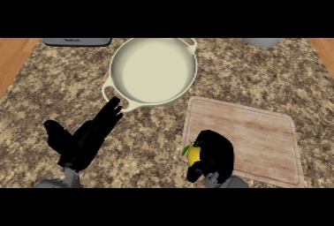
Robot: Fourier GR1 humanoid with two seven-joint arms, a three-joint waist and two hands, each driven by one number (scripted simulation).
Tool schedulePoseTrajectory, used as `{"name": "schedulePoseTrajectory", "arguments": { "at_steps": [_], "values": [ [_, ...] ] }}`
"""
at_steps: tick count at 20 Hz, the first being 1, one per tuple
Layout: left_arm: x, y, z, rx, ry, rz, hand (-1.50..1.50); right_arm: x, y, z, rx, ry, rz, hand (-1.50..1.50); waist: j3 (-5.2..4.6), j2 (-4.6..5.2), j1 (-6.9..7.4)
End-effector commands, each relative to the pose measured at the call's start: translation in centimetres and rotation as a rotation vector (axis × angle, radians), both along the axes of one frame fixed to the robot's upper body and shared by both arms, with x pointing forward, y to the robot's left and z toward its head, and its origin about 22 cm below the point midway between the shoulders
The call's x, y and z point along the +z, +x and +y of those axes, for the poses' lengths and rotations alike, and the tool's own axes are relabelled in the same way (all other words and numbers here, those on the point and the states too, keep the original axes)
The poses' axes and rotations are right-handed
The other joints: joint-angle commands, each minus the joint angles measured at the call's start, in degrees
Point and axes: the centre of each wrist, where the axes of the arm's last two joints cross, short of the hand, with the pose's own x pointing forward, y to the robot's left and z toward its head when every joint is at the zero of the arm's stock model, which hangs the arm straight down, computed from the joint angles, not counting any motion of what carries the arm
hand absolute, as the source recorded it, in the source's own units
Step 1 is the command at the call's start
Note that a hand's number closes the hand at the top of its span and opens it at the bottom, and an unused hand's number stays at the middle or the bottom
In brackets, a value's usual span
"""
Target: Pick the lemon from the cutting board and place it in the pot
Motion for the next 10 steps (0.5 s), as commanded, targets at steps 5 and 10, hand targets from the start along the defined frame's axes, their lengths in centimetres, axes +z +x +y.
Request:
{"name": "schedulePoseTrajectory", "arguments": {
  "at_steps": [5,10],
  "values": [
    [-0.9,-0.3,0.0,0.01,0.006,0.013,0.0,1.3,-2.7,3.9,-0.188,-0.027,-0.065,1.5,-0.15,-0.37,-0.7],
    [-0.6,-0.5,1.4,0.032,0.008,0.017,0.0,3.6,-1.3,2.9,-0.262,-0.145,-0.272,1.5,-0.28,-1.13,-2.11]
  ]
}}
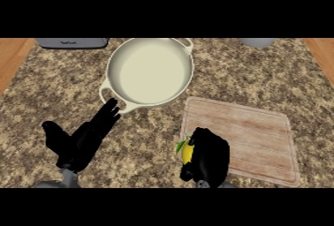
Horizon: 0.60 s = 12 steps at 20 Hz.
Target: Pick the lemon from the cutting board and place it in the pot
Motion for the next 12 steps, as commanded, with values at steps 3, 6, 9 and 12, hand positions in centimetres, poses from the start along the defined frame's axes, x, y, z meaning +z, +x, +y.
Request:
{"name": "schedulePoseTrajectory", "arguments": {
  "at_steps": [3,6,9,12],
  "values": [
    [-0.5,-0.2,0.7,0.019,0.008,0.01,0.0,4.4,-0.3,0.7,-0.236,-0.019,-0.186,1.5,-0.03,-0.34,-0.92],
    [-0.9,-0.5,0.4,0.006,-0.007,0.022,0.0,8.2,-0.7,1.1,-0.198,-0.02,-0.324,1.5,-0.08,-0.52,-0.44],
    [-0.1,-0.2,0.5,-0.001,0.003,0.007,0.0,10.5,-0.9,1.9,-0.155,-0.082,-0.393,1.5,-0.05,-0.34,0.58],
    [0.5,0.7,0.2,-0.015,-0.008,-0.004,0.0,13.0,0.1,2.5,-0.138,0.002,-0.514,1.5,0.0,0.19,1.83]
  ]
}}
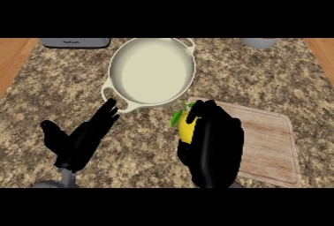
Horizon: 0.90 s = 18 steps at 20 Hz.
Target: Pick the lemon from the cutting board and place it in the pot
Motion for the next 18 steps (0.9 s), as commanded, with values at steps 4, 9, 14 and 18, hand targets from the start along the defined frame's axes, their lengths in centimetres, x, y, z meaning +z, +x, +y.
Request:
{"name": "schedulePoseTrajectory", "arguments": {
  "at_steps": [4,9,14,18],
  "values": [
    [0.9,0.9,-1.0,-0.04,-0.002,-0.024,0.0,6.1,1.8,1.4,-0.159,0.128,-0.066,1.5,0.05,0.67,2.07],
    [1.4,0.7,-1.0,-0.041,-0.007,-0.016,0.0,9.4,4.6,1.7,-0.187,0.146,-0.072,1.5,0.1,0.74,2.66],
    [0.0,0.5,-2.6,-0.074,0.008,-0.028,0.0,12.6,7.9,2.8,-0.194,0.18,-0.054,1.5,0.03,1.2,3.53],
    [1.0,0.9,-1.4,-0.072,0.003,-0.037,0.0,12.8,11.6,3.5,-0.176,0.182,-0.015,1.5,0.13,1.45,3.64]
  ]
}}
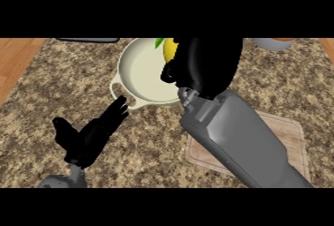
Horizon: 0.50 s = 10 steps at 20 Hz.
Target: Pick the lemon from the cutting board and place it in the pot
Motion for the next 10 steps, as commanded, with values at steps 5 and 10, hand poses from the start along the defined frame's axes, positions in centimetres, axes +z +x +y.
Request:
{"name": "schedulePoseTrajectory", "arguments": {
  "at_steps": [5,10],
  "values": [
    [-0.2,0.4,0.1,-0.004,0.023,-0.002,0.0,1.2,6.4,1.6,-0.115,0.12,0.127,1.5,0.07,0.63,0.45],
    [0.2,0.2,-0.5,-0.02,0.006,0.0,0.0,-1.7,9.7,1.1,-0.118,0.108,0.128,1.5,0.09,0.95,1.07]
  ]
}}
